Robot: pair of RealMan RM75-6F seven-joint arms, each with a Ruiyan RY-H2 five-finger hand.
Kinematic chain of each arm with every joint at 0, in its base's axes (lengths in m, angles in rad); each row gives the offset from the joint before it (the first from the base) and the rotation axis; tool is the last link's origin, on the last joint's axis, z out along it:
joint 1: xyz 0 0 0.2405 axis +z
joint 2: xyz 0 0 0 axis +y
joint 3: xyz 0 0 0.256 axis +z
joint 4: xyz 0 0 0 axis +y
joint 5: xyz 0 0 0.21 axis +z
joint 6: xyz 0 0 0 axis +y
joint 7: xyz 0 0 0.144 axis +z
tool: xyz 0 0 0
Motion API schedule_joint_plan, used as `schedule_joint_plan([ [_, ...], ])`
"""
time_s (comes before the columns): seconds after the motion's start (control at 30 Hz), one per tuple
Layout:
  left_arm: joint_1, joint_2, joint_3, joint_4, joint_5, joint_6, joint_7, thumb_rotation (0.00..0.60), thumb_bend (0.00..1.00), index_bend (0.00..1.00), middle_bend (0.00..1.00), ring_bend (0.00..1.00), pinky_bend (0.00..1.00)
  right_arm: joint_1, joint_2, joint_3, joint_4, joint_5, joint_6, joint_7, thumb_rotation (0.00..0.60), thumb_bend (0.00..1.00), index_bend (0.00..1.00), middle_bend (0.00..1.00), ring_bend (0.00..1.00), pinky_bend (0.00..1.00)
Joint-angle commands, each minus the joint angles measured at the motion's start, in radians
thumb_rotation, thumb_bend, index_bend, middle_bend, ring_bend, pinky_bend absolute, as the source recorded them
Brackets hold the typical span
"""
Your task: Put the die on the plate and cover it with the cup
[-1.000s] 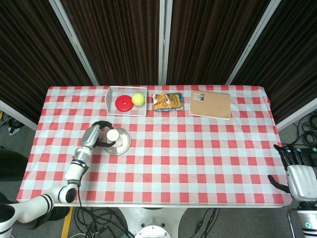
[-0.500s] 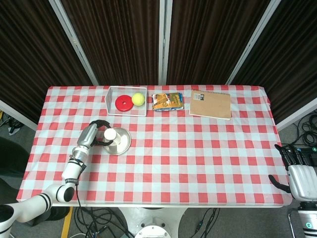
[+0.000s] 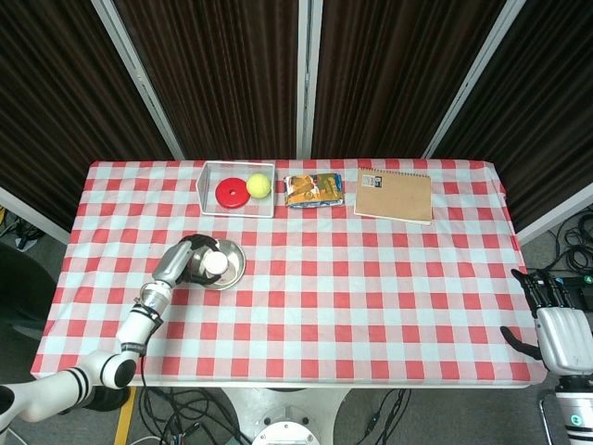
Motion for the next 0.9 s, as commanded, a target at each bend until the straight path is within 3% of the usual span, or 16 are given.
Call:
schedule_joint_plan([
  [0.03,-0.014,-0.031,-0.018,0.073,-0.032,-0.003,0.027,0.594,0.29,0.47,0.25,0.13,0.10,-0.001,0.000,0.000,0.002,0.000,0.001,0.003,0.600,0.11,0.10,0.17,0.05,0.12],
  [0.2,-0.021,-0.052,-0.040,0.112,-0.070,-0.010,0.043,0.596,0.29,0.47,0.25,0.13,0.10,-0.002,0.000,-0.002,0.003,-0.005,0.004,0.004,0.600,0.11,0.10,0.17,0.05,0.12],
  [0.63,0.060,0.075,-0.028,-0.102,0.032,0.151,-0.022,0.594,0.29,0.47,0.25,0.13,0.10,-0.006,0.003,-0.001,-0.001,-0.012,0.017,0.002,0.600,0.11,0.10,0.17,0.05,0.12],
  [0.9,0.043,0.058,-0.081,0.021,-0.086,0.100,0.008,0.595,0.29,0.47,0.25,0.13,0.10,-0.005,-0.002,-0.005,0.013,-0.019,0.016,0.020,0.600,0.11,0.10,0.17,0.05,0.12],
])
